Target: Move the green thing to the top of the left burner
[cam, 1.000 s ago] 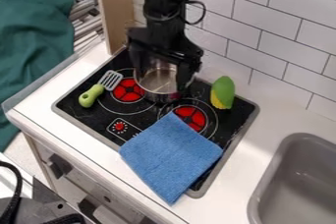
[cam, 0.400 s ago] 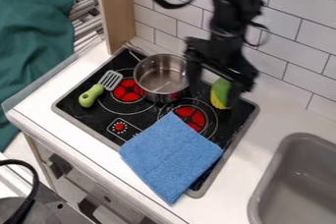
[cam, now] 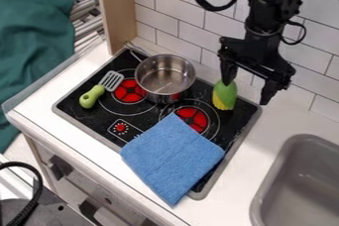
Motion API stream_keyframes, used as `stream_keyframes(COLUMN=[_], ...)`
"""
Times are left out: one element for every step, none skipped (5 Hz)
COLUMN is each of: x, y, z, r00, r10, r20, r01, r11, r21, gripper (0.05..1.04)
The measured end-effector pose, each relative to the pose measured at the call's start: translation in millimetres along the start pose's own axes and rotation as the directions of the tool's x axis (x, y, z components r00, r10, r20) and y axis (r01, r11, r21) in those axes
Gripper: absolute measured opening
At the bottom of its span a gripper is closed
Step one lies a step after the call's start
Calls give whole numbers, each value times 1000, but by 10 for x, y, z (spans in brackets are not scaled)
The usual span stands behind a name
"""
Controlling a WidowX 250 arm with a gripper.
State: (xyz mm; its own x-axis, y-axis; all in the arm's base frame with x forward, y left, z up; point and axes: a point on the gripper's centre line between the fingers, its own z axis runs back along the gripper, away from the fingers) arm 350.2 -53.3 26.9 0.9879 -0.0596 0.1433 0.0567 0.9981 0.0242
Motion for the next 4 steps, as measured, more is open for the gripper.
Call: stream_keyframes(x=[17,17,58,86], y=[217,436,476,466], z=[-51,-234,-307,-409], r00=[998,993,992,992], r10=[64,112,106,100], r20=[-7,-48,-65,-80], r01=[-64,-112,-106,-101], r11=[998,994,994,995], r21=[4,-3,-4,-13], gripper=[1007,1007,1007,1007])
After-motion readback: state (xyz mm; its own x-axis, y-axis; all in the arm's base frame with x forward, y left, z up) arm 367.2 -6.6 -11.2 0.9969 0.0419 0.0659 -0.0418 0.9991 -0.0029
